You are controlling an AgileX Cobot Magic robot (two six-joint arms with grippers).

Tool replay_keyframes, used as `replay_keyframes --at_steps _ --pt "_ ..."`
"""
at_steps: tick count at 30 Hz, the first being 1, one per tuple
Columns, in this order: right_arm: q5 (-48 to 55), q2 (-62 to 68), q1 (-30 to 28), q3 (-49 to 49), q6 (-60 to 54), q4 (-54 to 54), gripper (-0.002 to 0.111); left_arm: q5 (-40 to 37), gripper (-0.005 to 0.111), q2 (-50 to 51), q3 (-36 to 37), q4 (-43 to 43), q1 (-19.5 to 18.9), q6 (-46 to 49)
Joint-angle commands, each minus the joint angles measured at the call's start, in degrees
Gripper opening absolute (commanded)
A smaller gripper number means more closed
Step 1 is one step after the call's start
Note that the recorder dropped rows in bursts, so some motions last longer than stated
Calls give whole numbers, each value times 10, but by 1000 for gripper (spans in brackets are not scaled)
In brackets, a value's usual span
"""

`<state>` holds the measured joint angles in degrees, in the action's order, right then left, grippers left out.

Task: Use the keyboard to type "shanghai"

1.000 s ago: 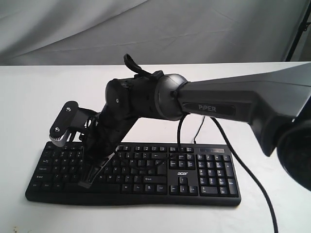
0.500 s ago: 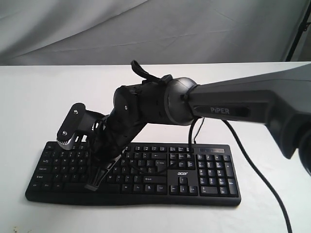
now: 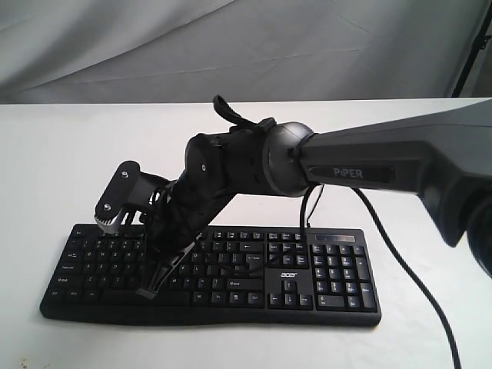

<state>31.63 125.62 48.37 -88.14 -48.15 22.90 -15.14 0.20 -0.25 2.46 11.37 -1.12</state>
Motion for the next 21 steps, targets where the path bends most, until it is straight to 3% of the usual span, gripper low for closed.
replay_keyframes --at_steps 1,21 --pt "-4 6 -5 3 -8 10 0 3 0 -2 2 0 2 -2" --pt "8 8 -5 3 -21 13 0 3 0 -2 2 0 2 -2"
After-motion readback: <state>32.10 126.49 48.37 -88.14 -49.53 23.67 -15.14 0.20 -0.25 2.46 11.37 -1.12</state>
